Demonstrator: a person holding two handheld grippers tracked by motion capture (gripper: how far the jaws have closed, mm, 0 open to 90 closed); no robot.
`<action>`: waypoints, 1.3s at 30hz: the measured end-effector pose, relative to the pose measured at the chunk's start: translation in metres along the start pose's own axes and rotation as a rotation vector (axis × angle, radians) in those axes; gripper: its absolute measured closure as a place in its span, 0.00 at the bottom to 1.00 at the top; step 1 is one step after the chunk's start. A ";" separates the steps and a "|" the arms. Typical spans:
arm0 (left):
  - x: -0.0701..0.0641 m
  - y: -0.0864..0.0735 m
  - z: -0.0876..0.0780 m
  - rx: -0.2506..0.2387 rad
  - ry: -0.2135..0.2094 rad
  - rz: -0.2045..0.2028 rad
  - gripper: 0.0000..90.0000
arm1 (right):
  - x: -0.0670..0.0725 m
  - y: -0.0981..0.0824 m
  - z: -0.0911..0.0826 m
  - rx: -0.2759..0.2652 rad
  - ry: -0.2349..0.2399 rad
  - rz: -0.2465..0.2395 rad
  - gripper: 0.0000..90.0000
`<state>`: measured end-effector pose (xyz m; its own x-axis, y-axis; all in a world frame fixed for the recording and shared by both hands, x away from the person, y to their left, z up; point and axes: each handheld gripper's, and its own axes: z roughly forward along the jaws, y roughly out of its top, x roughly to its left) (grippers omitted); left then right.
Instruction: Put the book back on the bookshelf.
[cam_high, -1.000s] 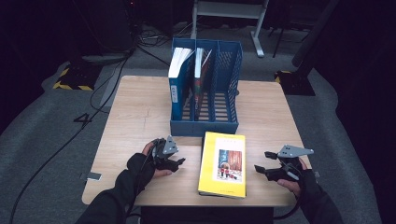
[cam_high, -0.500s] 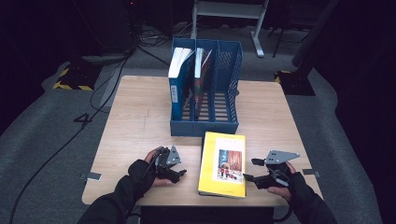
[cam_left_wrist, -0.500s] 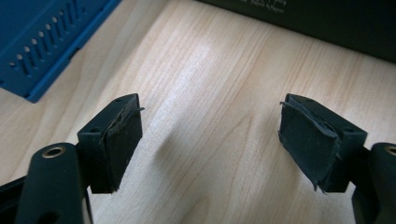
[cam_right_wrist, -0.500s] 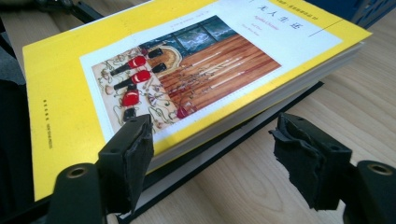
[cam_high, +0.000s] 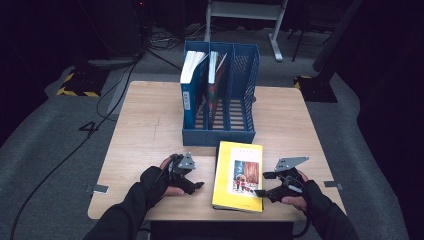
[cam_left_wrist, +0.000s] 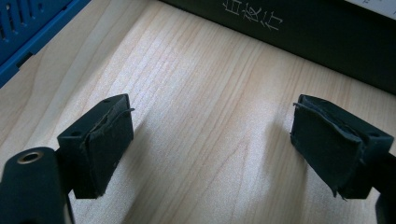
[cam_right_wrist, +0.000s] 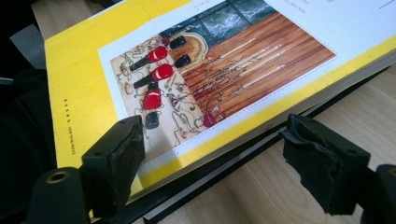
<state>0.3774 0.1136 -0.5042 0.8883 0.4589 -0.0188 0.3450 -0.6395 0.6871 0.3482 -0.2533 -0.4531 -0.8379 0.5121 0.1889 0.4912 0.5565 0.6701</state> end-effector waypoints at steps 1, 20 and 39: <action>0.000 0.000 0.000 0.000 0.000 0.000 0.15 | 0.000 0.001 0.000 0.001 0.003 -0.006 0.23; 0.000 0.001 0.001 -0.001 -0.001 0.003 0.15 | 0.005 0.025 0.001 -0.057 -0.024 -0.059 0.30; 0.032 0.035 0.016 0.003 0.046 -0.078 0.29 | -0.018 0.039 0.013 -0.087 0.130 -0.055 0.49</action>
<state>0.4227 0.0961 -0.4921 0.8437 0.5353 -0.0393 0.4139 -0.6023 0.6826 0.3853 -0.2318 -0.4399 -0.8897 0.3897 0.2378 0.4257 0.5199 0.7406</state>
